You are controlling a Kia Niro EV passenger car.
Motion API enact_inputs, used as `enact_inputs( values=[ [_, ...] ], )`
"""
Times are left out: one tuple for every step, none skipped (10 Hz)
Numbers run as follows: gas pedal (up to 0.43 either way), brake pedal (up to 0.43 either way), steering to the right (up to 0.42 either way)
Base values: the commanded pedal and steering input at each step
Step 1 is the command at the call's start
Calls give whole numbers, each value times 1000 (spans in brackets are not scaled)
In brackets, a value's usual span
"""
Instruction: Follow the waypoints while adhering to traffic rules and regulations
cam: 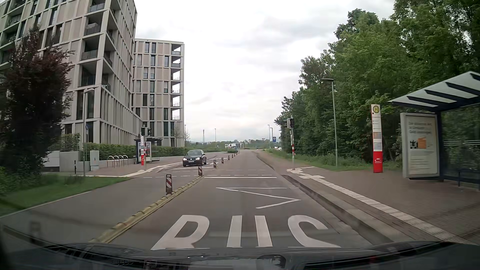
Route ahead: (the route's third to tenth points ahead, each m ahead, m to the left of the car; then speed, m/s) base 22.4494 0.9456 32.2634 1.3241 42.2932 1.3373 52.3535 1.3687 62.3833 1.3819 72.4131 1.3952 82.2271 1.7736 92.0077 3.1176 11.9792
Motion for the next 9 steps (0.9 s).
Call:
enact_inputs(
  values=[
    [67, 0, -1],
    [67, 0, -1],
    [67, 0, -1],
    [67, 0, -1],
    [59, 0, -1],
    [59, 0, -1],
    [59, 0, -1],
    [59, 0, -1],
    [59, 0, -1]
  ],
)
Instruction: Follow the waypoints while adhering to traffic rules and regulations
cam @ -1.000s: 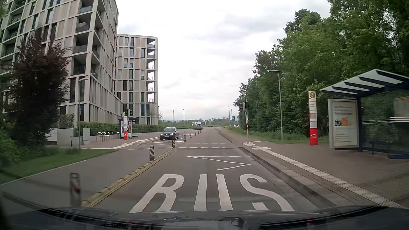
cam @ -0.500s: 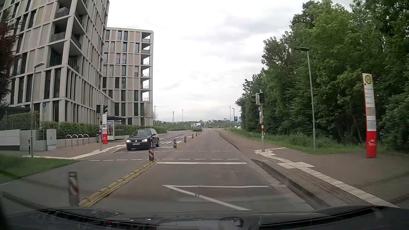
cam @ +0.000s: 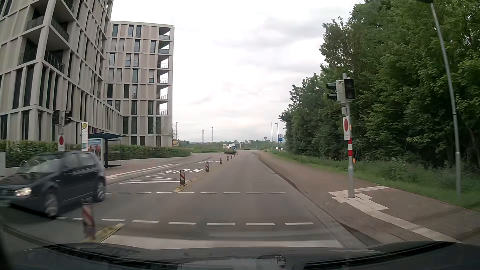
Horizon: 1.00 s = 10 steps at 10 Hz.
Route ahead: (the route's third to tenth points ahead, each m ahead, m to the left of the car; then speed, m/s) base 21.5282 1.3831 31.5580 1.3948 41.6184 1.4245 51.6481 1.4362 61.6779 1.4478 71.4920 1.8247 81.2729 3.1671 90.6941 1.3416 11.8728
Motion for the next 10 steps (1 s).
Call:
enact_inputs(
  values=[
    [59, 0, -1],
    [59, 0, -1],
    [59, 0, -2],
    [47, 0, -2],
    [47, 0, -2],
    [47, 0, -2],
    [47, 0, -3],
    [28, 0, -3],
    [0, 0, -3],
    [0, 0, -4]
  ],
)
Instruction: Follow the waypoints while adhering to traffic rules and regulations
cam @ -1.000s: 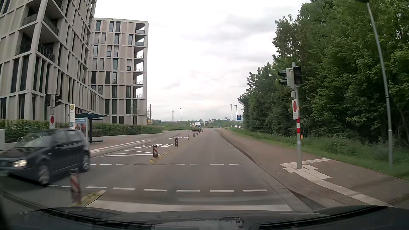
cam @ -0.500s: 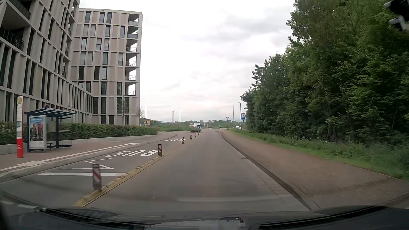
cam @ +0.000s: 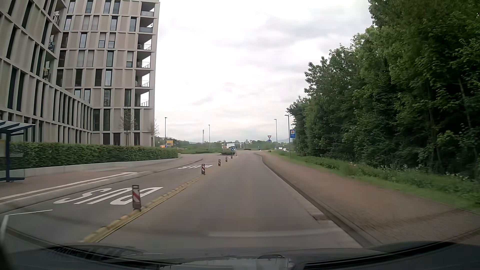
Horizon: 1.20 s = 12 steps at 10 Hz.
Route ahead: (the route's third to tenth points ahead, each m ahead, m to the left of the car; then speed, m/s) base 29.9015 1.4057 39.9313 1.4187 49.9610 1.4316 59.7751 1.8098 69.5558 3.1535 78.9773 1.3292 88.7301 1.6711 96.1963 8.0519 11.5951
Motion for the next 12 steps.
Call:
enact_inputs(
  values=[
    [0, 0, -4],
    [0, 0, -4],
    [0, 0, -4],
    [0, 0, -4],
    [0, 0, -4],
    [0, 0, -4],
    [0, 0, -4],
    [0, 0, -4],
    [0, 0, -4],
    [0, 0, -4],
    [0, 0, -4],
    [0, 0, -3]
  ],
)
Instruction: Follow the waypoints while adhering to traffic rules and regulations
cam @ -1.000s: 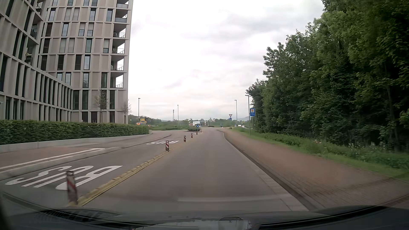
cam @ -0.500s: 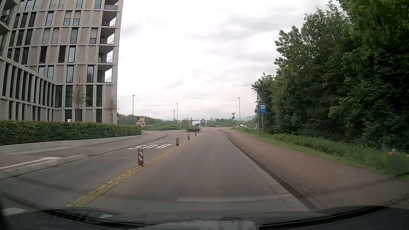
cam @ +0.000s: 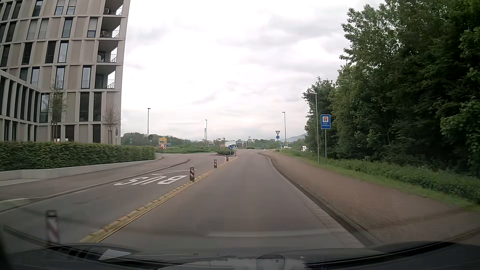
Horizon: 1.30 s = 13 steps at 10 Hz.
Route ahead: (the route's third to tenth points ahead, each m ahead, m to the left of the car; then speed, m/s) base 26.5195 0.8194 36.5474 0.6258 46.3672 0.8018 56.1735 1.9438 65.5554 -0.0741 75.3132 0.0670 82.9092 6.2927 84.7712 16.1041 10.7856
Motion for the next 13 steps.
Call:
enact_inputs(
  values=[
    [0, 0, -3],
    [0, 0, -3],
    [0, 0, -2],
    [0, 0, -1],
    [0, 0, 0],
    [0, 0, 0],
    [0, 0, 0],
    [0, 0, 0],
    [0, 0, 0],
    [0, 0, 2],
    [0, 0, 2],
    [0, 0, 2],
    [0, 0, 2]
  ],
)
